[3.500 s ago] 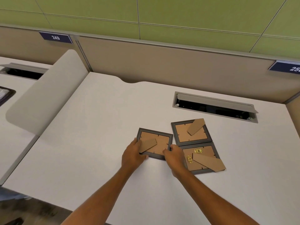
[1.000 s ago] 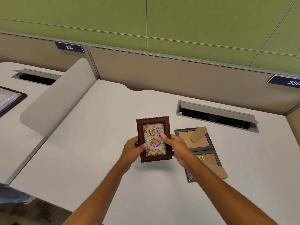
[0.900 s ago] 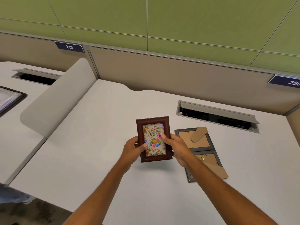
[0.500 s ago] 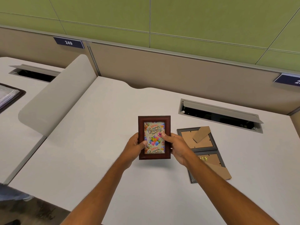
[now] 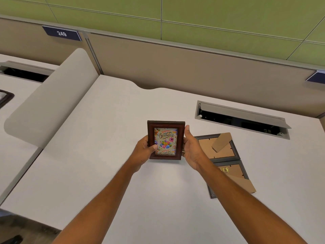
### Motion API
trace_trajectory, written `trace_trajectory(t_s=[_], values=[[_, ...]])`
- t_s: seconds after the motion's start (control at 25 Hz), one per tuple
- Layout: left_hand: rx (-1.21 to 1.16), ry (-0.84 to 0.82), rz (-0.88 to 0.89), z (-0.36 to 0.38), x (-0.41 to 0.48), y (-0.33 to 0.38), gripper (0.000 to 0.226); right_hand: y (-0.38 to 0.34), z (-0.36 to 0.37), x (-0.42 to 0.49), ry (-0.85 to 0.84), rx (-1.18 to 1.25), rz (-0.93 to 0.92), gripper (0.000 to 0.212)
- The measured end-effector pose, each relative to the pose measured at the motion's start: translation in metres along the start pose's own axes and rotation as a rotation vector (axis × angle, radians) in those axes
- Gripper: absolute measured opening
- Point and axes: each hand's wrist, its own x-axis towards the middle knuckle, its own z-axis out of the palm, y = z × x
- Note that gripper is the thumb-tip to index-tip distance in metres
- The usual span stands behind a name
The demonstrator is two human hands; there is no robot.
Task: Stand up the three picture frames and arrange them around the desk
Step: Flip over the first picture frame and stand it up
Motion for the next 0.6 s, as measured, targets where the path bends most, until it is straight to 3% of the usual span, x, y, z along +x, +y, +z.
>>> trace_trajectory(t_s=[0.6], values=[[0.002, 0.005, -0.06, -0.003, 0.025, -0.022, 0.043, 0.023, 0.002, 0.038, 0.057, 0.041, 0.057, 0.068]])
